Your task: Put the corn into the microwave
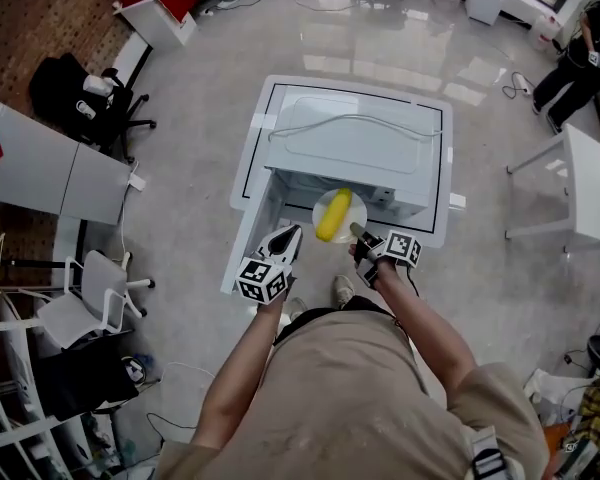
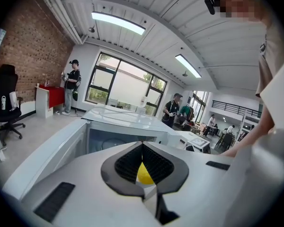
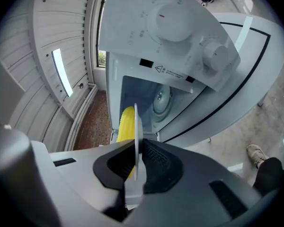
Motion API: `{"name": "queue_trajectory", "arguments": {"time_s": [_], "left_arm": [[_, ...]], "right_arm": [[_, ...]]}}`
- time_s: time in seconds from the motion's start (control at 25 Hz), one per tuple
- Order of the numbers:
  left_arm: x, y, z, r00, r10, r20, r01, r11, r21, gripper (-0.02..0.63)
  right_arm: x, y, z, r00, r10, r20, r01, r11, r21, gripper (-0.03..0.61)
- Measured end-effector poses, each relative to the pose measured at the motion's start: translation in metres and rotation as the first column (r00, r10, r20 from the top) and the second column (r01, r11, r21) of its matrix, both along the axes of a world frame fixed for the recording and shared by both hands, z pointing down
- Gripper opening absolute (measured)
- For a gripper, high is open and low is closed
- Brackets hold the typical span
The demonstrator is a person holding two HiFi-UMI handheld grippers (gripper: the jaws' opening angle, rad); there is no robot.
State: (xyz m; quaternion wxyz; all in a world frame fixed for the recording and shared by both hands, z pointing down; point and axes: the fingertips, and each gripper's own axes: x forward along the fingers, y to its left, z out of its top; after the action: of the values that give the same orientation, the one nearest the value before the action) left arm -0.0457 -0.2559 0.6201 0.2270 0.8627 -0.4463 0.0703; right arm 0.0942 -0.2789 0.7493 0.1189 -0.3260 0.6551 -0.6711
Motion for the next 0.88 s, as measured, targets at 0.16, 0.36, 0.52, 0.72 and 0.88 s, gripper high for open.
{"name": "queue_trajectory", "arguments": {"time_s": [0.16, 0.36, 0.52, 0.72, 0.88], "left_arm": [[0.002, -0.008, 0.014, 1.000, -0.006, 0.028, 0.006, 1.000, -0.006, -0.002], [-0.002, -0.022, 0.033, 0.996, -0.019, 0.086, 0.021, 0.999, -0.026, -0.002], [-0.006, -0.031, 0.047, 0.989, -0.022, 0.143, 0.029, 0.998, -0.047, -0.002], [-0.005, -0.039, 0.058, 0.987, -0.018, 0.161, 0.030, 0.997, -0.073, -0.002], [-0.002, -0.047, 0.061, 0.987, 0.000, 0.161, 0.013, 0.997, -0.081, -0.002]], "right_arm": [[0.001, -0.010, 0.025, 1.000, 0.017, -0.015, -0.017, 1.000, 0.001, 0.026], [-0.002, -0.031, 0.051, 0.999, 0.049, -0.022, -0.049, 0.999, 0.020, 0.026], [-0.008, -0.043, 0.066, 0.996, 0.087, -0.023, -0.086, 0.996, 0.017, 0.026], [-0.020, -0.057, 0.071, 0.991, 0.137, 0.007, -0.137, 0.991, 0.007, 0.026], [-0.028, -0.068, 0.074, 0.984, 0.178, 0.023, -0.178, 0.984, 0.000, 0.026]]}}
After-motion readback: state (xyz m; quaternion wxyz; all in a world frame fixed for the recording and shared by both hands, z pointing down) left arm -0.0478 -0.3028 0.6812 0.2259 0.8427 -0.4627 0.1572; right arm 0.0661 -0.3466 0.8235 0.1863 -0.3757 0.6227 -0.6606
